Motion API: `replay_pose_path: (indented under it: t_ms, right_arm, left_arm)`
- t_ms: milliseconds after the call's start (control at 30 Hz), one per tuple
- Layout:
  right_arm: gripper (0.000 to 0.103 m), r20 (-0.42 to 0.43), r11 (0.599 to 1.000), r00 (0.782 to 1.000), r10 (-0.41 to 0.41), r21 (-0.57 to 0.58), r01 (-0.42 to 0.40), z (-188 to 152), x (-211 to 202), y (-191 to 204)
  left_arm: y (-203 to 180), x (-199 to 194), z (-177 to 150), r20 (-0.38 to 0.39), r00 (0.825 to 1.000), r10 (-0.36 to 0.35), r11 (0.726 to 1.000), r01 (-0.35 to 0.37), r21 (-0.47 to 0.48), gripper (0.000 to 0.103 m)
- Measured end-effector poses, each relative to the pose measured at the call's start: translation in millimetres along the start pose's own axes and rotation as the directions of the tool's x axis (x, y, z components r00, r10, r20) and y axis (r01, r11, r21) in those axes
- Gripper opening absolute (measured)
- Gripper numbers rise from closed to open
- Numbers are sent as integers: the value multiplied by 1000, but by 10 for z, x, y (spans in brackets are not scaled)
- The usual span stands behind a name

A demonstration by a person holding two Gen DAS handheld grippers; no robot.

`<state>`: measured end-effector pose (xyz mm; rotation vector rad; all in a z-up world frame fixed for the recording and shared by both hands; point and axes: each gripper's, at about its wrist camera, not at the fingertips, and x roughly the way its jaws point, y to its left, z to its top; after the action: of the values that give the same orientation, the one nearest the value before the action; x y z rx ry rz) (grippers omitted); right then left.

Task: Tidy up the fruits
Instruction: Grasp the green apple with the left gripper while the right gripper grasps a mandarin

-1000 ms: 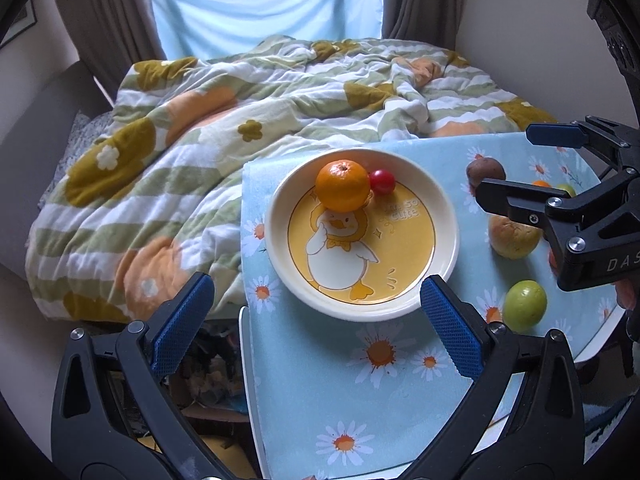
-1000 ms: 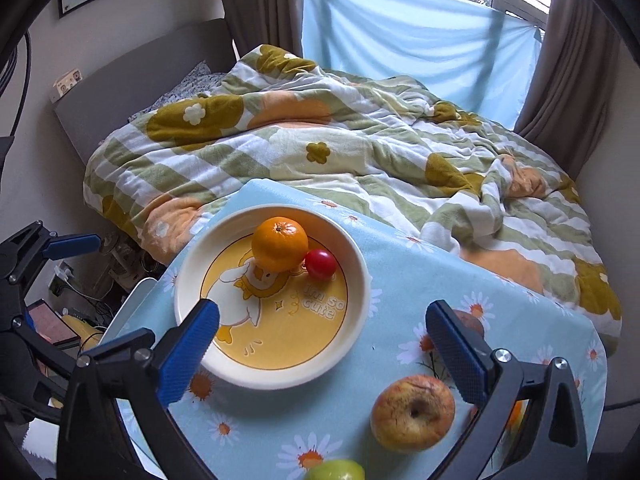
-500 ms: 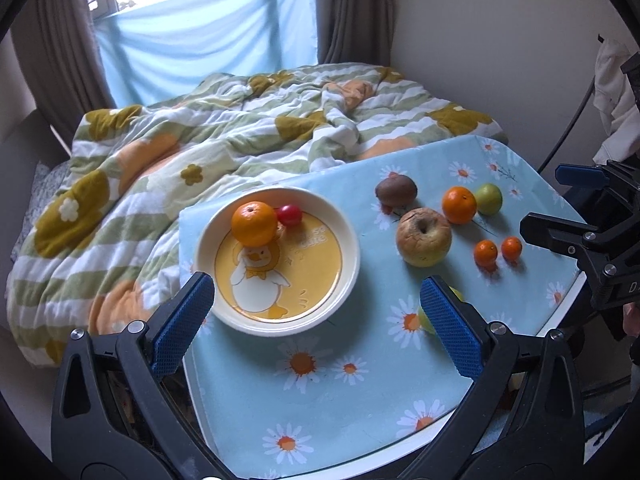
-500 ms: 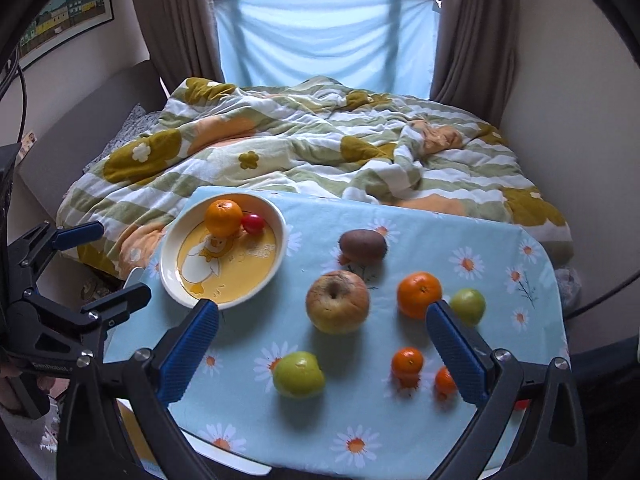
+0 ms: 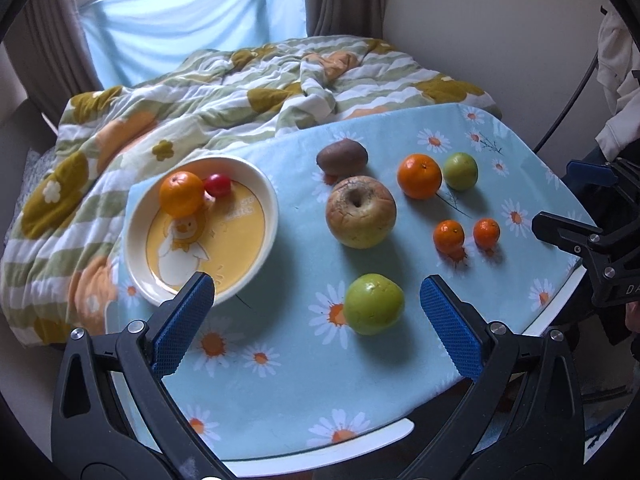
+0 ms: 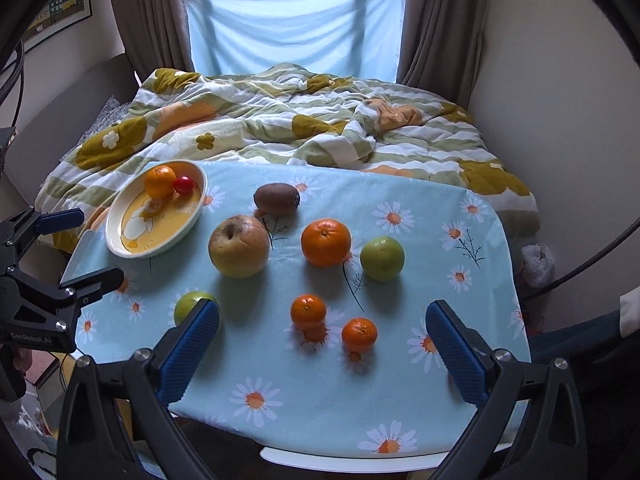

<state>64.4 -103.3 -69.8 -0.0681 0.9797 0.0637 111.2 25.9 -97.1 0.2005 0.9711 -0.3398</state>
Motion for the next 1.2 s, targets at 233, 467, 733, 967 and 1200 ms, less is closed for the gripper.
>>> replay_pose_path:
  t_ms: [233,467,733,967,1200]
  right_arm:
    - [103,-24,994,999,37,-101,-39,-274,296,-227]
    - [103,-61,988,994,95,-118,-102,-490,600,-390]
    - [98,-82,979,989,124,-152,-135,-536,829,-432]
    - [89,-99,974,984,147,-156,-161,-504,979,-441]
    - [85,-108,972,982,157,-162,-173,-482,1051,-416]
  left_arm:
    - [-394,319,-227,-38,998,45,996,-47,-73,103]
    - [-600,601,-337,-44,995,93,987,-98,-125,103]
    - [-616,838,-365,-69,990,122,978,-132,-162,93]
    - [-621,984,-394,-101,983,156,976,-170,-140,72]
    - [-524,1005,-408,-110,980,167,973,-181,-140,61]
